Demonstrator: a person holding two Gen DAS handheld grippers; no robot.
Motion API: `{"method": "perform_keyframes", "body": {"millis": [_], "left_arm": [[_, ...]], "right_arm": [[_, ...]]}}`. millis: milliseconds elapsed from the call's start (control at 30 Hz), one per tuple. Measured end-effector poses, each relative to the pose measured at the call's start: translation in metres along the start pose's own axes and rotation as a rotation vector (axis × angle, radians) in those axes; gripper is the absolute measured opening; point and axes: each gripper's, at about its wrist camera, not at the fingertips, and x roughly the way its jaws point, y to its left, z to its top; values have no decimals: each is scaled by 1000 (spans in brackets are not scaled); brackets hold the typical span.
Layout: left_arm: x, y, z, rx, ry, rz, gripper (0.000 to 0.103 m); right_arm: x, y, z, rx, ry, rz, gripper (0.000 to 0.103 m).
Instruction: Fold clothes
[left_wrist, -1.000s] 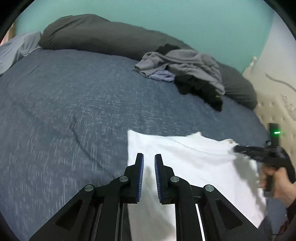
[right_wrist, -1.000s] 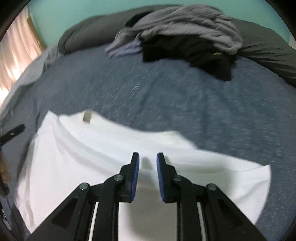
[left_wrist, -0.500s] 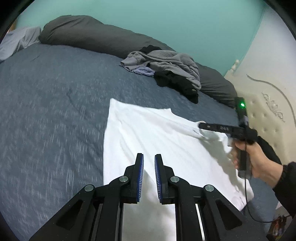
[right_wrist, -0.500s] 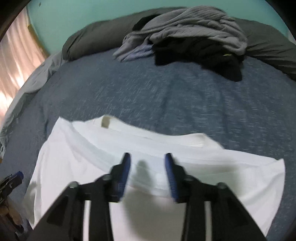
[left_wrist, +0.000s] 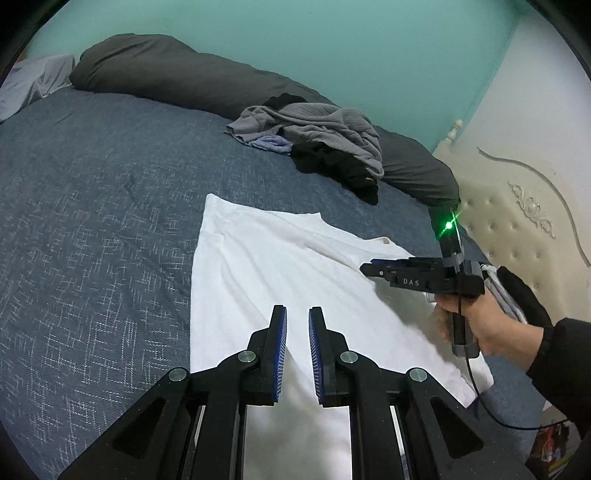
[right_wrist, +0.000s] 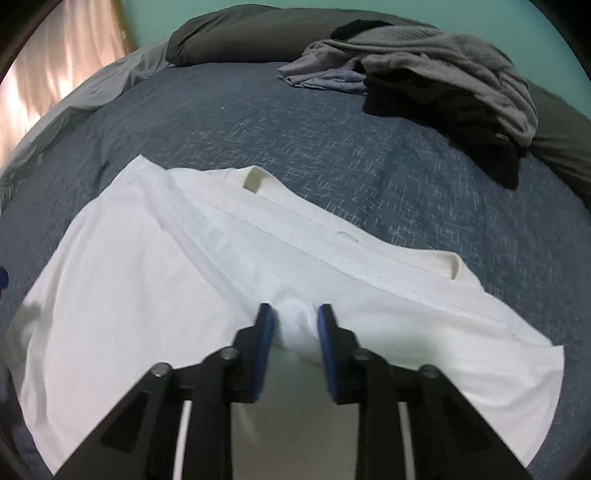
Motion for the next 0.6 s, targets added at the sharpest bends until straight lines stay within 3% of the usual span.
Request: {"method": "perform_keyframes", "body": {"millis": [133,433,600], "left_arm": [[0,0,0,-5,3,0,13],[0,6,0,-19,-1,7,13],[2,8,0,-22,5,8,13]], "right_arm": [[-6,-3,1,3,-37,-2,5],[-19,-19,16,98,-128,-2,4],[0,-21,31,124,-91,-26,4]]}}
